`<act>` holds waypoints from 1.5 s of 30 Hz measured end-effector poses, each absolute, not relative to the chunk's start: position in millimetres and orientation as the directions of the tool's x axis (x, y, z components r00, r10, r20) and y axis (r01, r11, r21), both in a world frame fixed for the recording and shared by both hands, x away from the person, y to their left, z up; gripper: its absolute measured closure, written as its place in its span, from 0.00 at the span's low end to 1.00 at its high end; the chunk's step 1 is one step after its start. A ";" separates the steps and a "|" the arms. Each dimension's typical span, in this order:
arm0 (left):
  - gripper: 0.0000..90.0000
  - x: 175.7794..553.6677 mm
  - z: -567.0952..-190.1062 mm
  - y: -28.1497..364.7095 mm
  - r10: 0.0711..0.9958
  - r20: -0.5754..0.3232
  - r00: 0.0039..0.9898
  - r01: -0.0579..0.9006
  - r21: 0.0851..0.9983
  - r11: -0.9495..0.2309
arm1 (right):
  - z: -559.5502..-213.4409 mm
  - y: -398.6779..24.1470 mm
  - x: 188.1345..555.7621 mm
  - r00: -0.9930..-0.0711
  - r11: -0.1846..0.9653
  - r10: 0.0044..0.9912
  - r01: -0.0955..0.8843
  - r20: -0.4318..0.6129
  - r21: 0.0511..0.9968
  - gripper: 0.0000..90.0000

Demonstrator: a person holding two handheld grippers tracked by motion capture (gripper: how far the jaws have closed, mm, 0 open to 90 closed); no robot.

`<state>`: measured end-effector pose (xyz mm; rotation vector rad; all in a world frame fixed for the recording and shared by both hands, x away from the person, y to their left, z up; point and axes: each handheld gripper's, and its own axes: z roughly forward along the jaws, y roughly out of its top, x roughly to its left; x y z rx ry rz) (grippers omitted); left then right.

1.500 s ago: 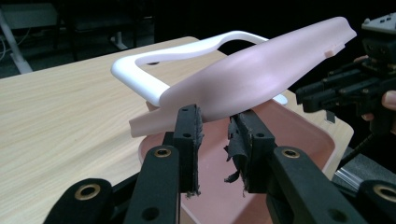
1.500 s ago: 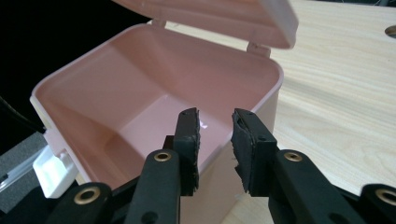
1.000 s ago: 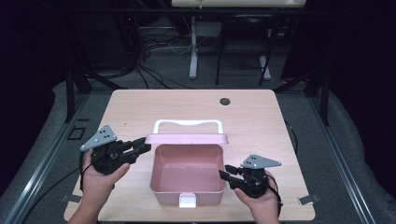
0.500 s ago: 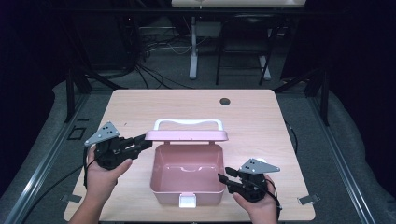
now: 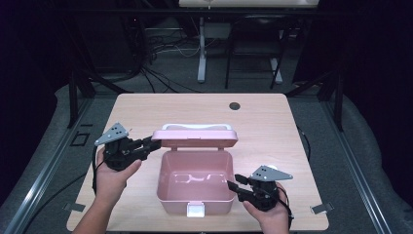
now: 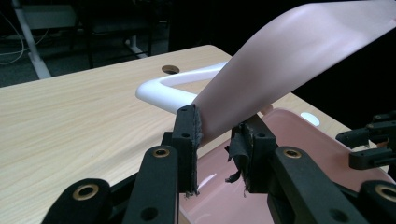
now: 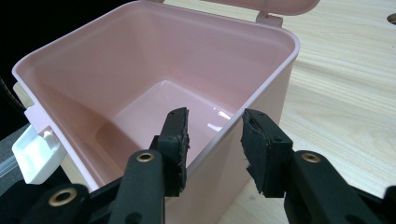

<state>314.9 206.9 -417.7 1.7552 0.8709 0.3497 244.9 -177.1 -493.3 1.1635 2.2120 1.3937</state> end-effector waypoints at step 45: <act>0.88 339.4 -437.9 198.6 0.769 -0.194 0.609 0.394 0.916 -0.081 | -496.7 -175.4 245.9 -0.622 0.185 0.759 0.491 0.193 0.851 0.65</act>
